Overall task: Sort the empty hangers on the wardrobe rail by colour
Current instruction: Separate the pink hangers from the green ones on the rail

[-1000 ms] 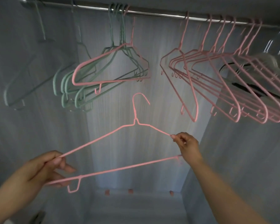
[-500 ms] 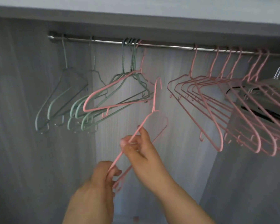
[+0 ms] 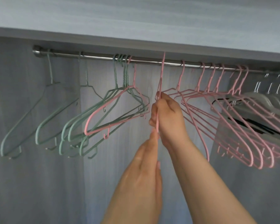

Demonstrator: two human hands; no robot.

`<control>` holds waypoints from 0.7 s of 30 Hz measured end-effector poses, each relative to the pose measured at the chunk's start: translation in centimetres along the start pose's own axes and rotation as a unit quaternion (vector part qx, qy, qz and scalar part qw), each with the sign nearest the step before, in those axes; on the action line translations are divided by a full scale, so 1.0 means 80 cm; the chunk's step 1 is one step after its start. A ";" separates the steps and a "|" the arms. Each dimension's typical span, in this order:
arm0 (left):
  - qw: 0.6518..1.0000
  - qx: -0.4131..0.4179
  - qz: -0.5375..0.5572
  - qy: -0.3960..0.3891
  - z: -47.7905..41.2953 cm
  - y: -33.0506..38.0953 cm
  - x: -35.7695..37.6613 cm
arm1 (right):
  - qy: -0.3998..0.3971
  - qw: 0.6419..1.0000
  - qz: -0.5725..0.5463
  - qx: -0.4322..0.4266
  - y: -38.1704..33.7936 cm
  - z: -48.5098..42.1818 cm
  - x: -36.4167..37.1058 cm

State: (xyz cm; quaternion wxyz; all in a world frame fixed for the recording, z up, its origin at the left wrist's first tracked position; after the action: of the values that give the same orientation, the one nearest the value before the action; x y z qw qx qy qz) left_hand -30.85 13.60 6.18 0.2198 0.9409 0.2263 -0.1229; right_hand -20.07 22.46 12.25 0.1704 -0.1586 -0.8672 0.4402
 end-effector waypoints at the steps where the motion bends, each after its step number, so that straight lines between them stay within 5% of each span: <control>1: 1.000 0.006 -0.010 0.006 -0.002 -0.002 0.002 | 0.002 1.000 -0.018 0.025 0.004 -0.007 0.001; 7: 0.980 0.085 -0.057 0.172 -0.020 -0.017 -0.076 | 0.015 0.996 0.005 0.093 0.039 -0.013 -0.003; 11: 0.976 0.007 -0.133 0.174 -0.069 -0.076 -0.133 | 0.012 0.984 0.151 0.089 0.052 0.007 -0.015; 15: 0.942 0.009 -0.320 0.101 -0.099 -0.096 -0.128 | 0.003 0.944 0.320 -0.083 0.016 0.060 -0.018; 21: 0.940 0.003 -0.341 0.025 -0.114 -0.115 -0.101 | 0.094 0.894 0.333 -0.285 -0.021 0.130 -0.023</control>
State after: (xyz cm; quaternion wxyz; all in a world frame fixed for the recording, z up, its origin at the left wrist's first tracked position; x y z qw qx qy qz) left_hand -41.07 22.27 13.55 0.1562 0.8105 0.5390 -0.1678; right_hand -23.21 13.34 7.59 0.0422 -0.5210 -0.8316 0.1877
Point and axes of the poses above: each hand's wrist, its own z-axis away from the middle knuckle, its own x-axis out of the palm, y = z × x, the point moved 7 cm from there along -z, towards the middle knuckle, and after that the axes turned 8 degrees about y, right-handed, at the moved point
